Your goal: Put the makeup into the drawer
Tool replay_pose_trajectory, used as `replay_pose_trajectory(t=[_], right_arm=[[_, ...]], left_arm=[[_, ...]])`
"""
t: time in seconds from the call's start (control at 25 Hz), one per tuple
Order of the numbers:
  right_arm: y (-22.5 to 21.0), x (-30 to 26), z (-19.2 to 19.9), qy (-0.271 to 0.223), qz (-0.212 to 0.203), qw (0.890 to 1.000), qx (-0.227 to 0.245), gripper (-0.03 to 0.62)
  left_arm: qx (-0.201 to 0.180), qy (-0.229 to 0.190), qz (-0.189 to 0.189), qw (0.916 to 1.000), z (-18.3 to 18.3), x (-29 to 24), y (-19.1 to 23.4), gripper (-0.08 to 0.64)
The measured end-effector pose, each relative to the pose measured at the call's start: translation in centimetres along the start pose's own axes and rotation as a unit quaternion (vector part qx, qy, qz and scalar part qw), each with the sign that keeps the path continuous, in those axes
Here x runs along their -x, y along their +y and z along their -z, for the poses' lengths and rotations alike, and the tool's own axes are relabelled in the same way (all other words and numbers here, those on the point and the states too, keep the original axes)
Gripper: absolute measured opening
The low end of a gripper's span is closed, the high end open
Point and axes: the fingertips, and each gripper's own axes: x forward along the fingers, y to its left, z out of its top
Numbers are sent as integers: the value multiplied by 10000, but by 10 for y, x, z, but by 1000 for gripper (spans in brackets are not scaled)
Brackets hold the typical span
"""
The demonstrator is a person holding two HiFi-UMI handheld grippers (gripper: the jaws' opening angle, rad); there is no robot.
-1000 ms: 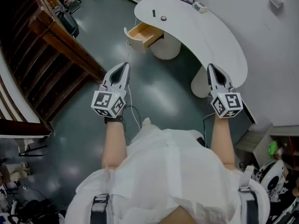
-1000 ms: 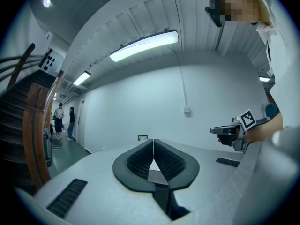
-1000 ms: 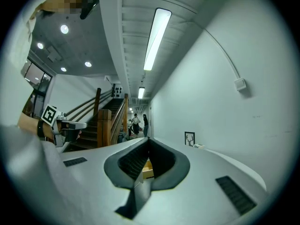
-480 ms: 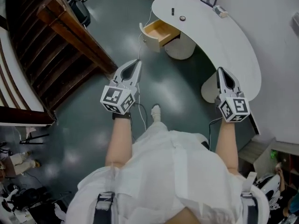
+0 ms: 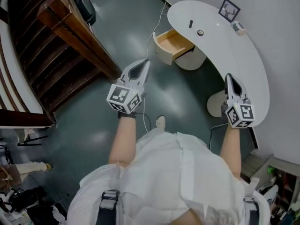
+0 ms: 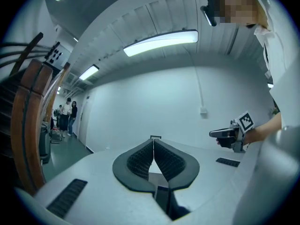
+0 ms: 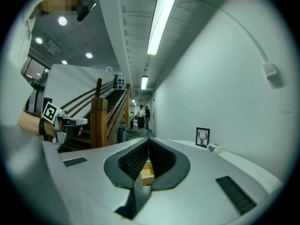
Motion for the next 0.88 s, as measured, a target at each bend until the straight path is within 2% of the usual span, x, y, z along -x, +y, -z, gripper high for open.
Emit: replay_pose_trajectory(t=[0.36,0.64,0.88], right_arm=[[1,-74,-4,101,122,9999,52,9],[-9,-112,1,196,29,9998,26,9],[-30,-168,10,297,-171,9994,-59,11]], left_arm=[[-64,96,220,9997,3,-36,58,17],[-129,101,304,9994,1,-69,78,17],[-141,204,273,9993,7,-112,103,17]])
